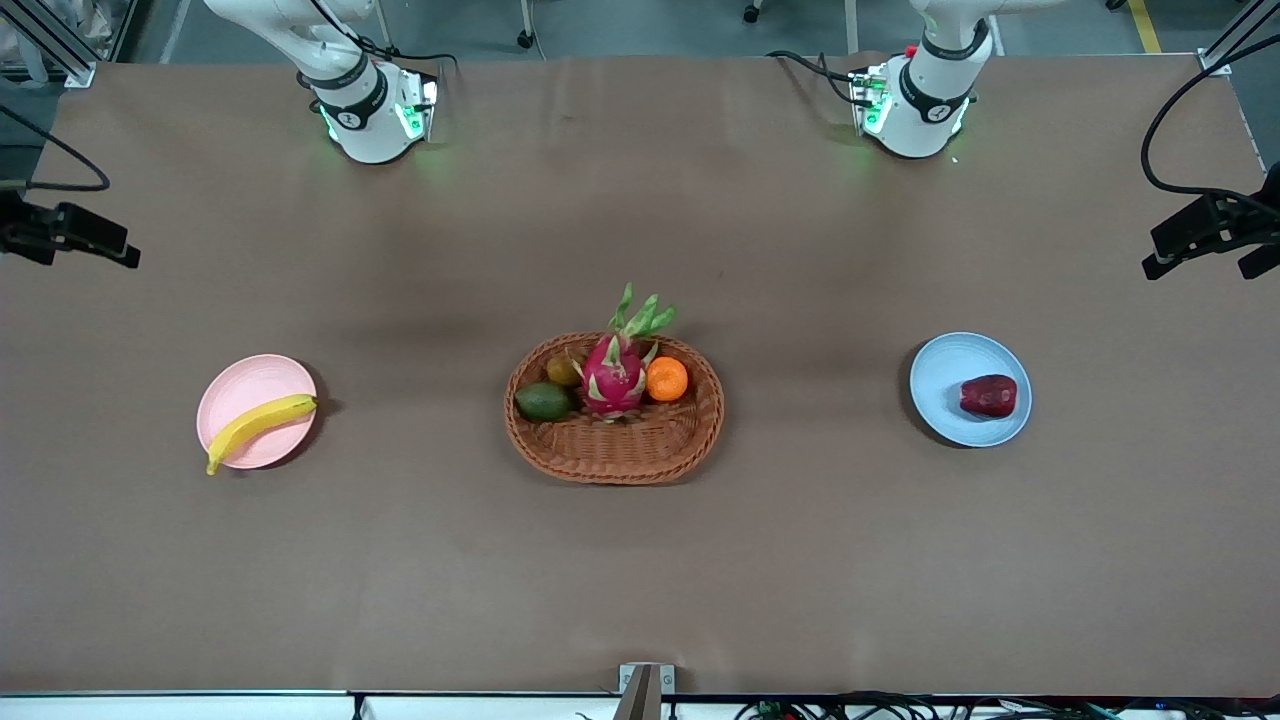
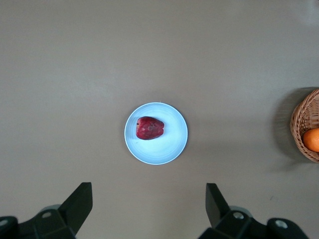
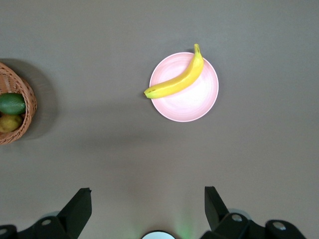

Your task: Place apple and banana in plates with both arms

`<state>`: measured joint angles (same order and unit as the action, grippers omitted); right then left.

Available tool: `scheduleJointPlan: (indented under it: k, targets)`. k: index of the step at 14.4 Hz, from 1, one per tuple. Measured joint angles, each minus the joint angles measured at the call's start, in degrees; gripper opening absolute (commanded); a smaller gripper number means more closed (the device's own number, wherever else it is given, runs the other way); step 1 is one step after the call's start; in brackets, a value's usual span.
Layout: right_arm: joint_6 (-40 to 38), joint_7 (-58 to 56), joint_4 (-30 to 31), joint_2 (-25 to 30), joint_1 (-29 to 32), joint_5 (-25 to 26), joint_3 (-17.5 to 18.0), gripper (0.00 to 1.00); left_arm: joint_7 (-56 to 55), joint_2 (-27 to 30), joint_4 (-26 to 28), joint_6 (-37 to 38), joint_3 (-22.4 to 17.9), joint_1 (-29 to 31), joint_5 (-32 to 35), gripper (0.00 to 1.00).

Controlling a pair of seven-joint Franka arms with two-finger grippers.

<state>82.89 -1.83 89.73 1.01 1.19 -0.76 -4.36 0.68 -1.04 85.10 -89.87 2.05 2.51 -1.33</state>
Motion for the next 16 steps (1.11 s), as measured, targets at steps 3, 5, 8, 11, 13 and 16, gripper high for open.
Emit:
scheduleJointPlan:
  k: [3,5,8,11,13,16]
  targets:
    - [0.13,0.00,2.06,2.80,0.05,0.02,-0.02,1.00,0.00,0.00,0.00,0.00,0.00,0.00,0.00,1.00]
    - [0.21,0.00,2.45,3.62,0.05,0.02,-0.02,1.00,0.00,0.00,0.00,0.00,0.00,0.00,0.00,1.00]
    - [0.04,-0.07,2.56,4.98,0.06,0.04,-0.07,1.00,0.00,0.00,0.00,0.00,0.00,0.00,0.00,1.00]
    - [-0.27,-0.34,3.05,6.12,0.07,0.05,-0.10,1.00,0.00,0.00,0.00,0.00,0.00,0.00,0.00,1.00]
    - [-0.27,-0.43,3.18,6.15,0.07,0.05,-0.10,1.00,0.00,0.00,0.00,0.00,0.00,0.00,0.00,1.00]
    - [-0.30,-1.43,3.29,6.15,0.07,0.05,-0.10,1.00,0.00,0.00,0.00,0.00,0.00,0.00,0.00,1.00]
